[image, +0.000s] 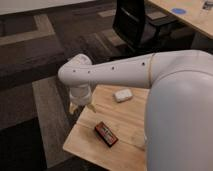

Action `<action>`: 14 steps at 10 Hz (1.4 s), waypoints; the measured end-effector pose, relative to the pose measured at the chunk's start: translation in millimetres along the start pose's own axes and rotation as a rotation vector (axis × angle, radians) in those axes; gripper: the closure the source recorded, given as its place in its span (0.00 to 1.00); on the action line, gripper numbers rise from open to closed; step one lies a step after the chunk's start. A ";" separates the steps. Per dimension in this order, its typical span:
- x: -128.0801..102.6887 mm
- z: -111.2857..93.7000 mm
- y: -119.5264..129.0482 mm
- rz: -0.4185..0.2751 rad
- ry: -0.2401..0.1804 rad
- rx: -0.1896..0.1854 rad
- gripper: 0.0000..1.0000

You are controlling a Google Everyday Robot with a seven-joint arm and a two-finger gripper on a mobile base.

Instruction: Place the pepper on the white sponge

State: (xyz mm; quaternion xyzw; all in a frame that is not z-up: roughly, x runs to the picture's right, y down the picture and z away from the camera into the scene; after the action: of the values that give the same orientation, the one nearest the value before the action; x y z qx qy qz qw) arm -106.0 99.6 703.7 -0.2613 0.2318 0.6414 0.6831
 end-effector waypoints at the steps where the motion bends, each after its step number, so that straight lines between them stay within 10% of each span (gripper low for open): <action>1: 0.0 0.0 0.0 0.000 0.000 0.000 0.35; 7: -11.5 -38.3 -76.0 0.096 -0.027 -0.100 0.35; 14: -11.5 -40.7 -75.8 0.100 -0.029 -0.105 0.35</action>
State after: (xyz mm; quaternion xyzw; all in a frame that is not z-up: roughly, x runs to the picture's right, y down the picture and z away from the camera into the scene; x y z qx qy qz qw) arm -30.4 61.2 685.0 -0.2757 0.2007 0.6897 0.6387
